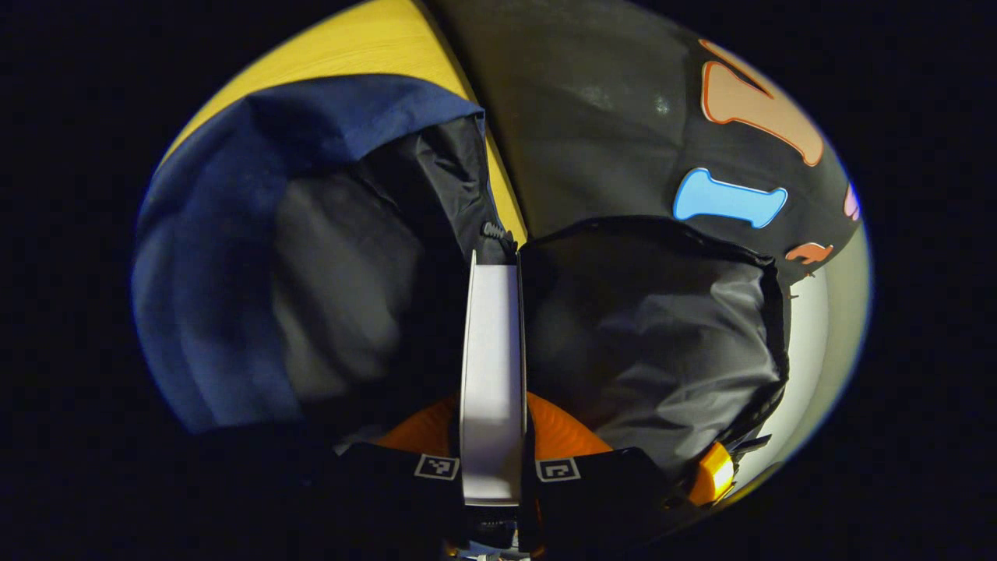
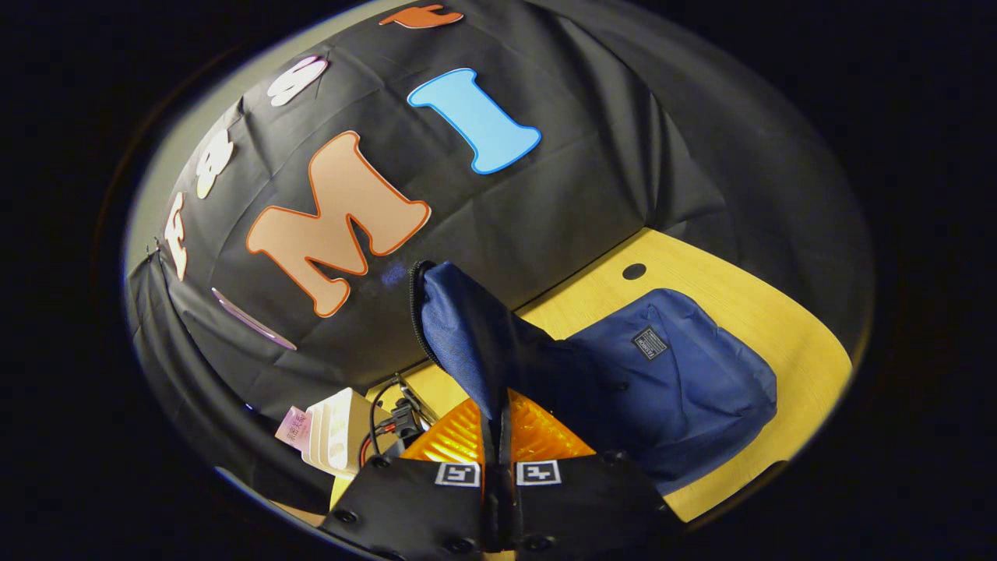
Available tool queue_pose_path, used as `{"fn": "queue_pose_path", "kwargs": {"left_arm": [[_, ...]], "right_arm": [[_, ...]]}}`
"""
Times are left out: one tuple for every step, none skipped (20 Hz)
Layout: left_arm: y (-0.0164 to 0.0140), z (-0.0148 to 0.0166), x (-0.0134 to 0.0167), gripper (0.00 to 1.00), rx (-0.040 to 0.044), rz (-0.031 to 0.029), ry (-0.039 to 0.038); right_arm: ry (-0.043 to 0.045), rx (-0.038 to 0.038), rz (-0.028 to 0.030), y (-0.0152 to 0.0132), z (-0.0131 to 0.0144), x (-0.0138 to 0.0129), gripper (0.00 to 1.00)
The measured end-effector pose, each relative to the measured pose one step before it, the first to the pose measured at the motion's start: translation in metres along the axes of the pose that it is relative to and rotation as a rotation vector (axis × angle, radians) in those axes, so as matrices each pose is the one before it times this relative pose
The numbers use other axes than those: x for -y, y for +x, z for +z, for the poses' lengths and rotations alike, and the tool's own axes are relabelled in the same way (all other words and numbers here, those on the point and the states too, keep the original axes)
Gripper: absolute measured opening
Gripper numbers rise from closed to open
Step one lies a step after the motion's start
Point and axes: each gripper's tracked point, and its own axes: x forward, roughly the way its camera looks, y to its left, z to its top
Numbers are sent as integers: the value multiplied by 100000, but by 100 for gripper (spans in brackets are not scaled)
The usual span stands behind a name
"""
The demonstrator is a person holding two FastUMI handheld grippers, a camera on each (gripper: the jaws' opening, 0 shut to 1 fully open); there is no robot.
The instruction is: Open the schoolbag, grab two books from the bookshelf and put them into the schoolbag.
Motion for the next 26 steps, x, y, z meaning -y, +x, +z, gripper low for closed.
{"fn": "queue_pose_path", "kwargs": {"left_arm": [[-155,-8,-340,22,508,-35,-1384],[78,29,-132,25,389,-105,-1313],[72,142,-177,24,293,536,-799],[29,20,-233,26,-409,1433,-37],[-61,134,-767,27,220,4599,1512],[-303,122,-1157,33,-766,6161,2587],[-85,-214,-848,45,-1676,4558,2475],[-477,389,-327,51,945,3350,2076],[-573,382,-470,71,1432,5066,4709],[-383,211,-184,70,617,3764,6217],[-999,562,-199,74,1356,3993,6760],[-687,666,-301,84,1744,3636,7522],[-1260,919,-502,83,2440,2138,7959],[-1432,915,-499,90,2457,2105,7834],[-1827,1175,-713,84,4008,2282,7831],[-1811,1345,-771,84,4532,2487,7937],[-2150,1383,-1295,84,4331,3587,7283],[-2093,1151,-1449,83,3835,3268,6257],[-2031,1430,-1694,83,3982,3984,4528],[-2101,1178,-2178,83,3168,4279,3102],[-2305,1365,-2141,83,3292,3852,2608],[-2111,1606,-2654,83,4221,4938,2933],[-2074,1609,-3152,83,4608,5460,3412],[-1779,1832,-3541,83,4950,5399,3230],[-1595,1357,-3644,83,3076,5551,2385],[-1196,249,-3637,82,612,5121,2020]], "right_arm": [[-18,49,70,-56,125,-45,3],[-101,167,-42,12,-21,87,3],[34,-28,-75,-31,105,28,3],[475,-49,2,75,-166,-18,3],[529,-87,115,31,-3,5,3],[451,-61,47,9,-86,63,3],[415,-178,110,54,75,2,3],[187,45,89,-58,-66,-5,3],[-44,11,117,60,10,15,3],[-403,-303,167,12,-135,-33,3],[-480,104,47,27,80,23,3],[-150,192,233,-35,-35,-64,3],[306,218,166,-68,94,33,3],[551,66,421,-24,-170,-11,3],[497,60,151,76,16,128,3],[434,29,583,-51,-74,-63,3],[-199,38,332,42,-140,82,3],[3,191,204,85,134,6,3],[684,252,328,93,139,-54,3],[556,371,47,-98,-117,49,3],[293,491,89,-3,28,73,3],[480,156,29,-64,-165,-3,3],[-120,78,120,29,25,-61,3],[-559,29,-143,6,-106,12,3],[-774,-117,-92,58,-173,-89,3],[-571,8,-240,41,-16,-37,3]]}}
